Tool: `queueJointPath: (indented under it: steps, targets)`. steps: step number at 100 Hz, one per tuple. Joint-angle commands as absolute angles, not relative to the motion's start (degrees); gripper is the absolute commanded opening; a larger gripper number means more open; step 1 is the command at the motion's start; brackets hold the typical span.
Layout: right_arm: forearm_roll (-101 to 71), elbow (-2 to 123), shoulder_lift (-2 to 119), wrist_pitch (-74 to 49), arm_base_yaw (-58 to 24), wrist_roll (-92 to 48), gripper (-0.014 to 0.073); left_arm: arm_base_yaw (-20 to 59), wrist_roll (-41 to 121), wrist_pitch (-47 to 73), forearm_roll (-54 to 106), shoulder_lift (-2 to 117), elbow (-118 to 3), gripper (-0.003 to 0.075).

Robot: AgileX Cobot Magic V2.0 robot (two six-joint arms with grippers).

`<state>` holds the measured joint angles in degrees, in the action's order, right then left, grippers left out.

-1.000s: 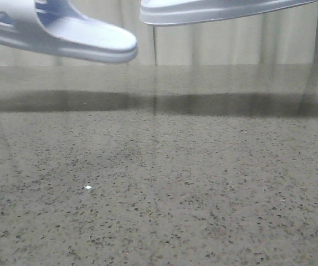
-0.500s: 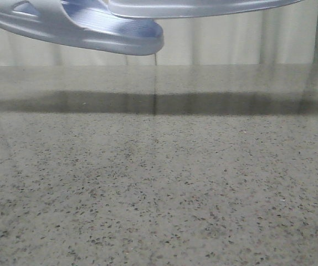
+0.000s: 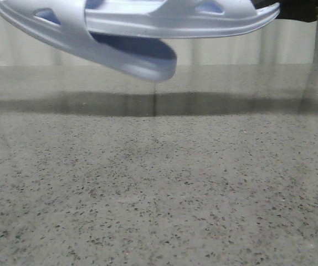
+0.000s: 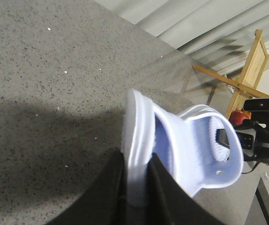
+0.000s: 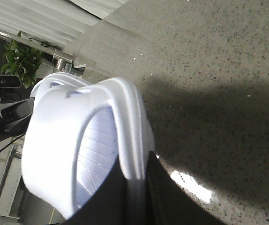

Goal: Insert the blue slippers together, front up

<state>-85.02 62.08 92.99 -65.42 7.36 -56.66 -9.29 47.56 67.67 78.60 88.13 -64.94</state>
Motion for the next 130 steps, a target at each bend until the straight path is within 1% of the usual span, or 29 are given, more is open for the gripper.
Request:
queueJointPath:
  steps: [1,24,49,63,87,110,120,130]
  targets:
    - [-90.02,64.07,92.14,-67.65,4.94,-58.39,-0.0106,-7.7,46.75,72.6,84.67,85.67,-66.32,0.0015]
    - [-90.29,64.07,95.03,-64.63,-1.15,-58.92,-0.0106,-5.97,46.66,72.6,84.49,86.0,-66.32,0.0015]
    - [-89.17,64.16,97.09,-63.22,-2.33,-58.92,-0.0106,-5.86,46.53,72.6,84.21,86.11,-66.32,0.0015]
    - [-90.71,64.43,98.96,-64.5,-5.07,-59.63,-0.0106,-5.4,46.53,72.6,84.67,86.11,-66.32,0.0015]
    - [-91.32,70.76,99.39,-64.44,-9.5,-59.88,-0.0106,-5.4,46.31,72.6,83.77,86.11,-66.32,0.0015]
    - [-89.69,72.34,99.39,-64.99,-9.93,-59.33,-0.0106,-5.4,46.31,72.6,83.39,86.11,-66.32,0.0015]
    - [-87.09,72.34,99.39,-67.3,-8.88,-59.33,-0.0068,-5.51,46.31,72.6,82.64,86.11,-66.32,0.0015]
    - [-85.67,72.34,99.39,-69.55,-7.39,-59.33,0.0018,-5.51,46.31,72.31,81.2,86.11,-66.32,0.0015]
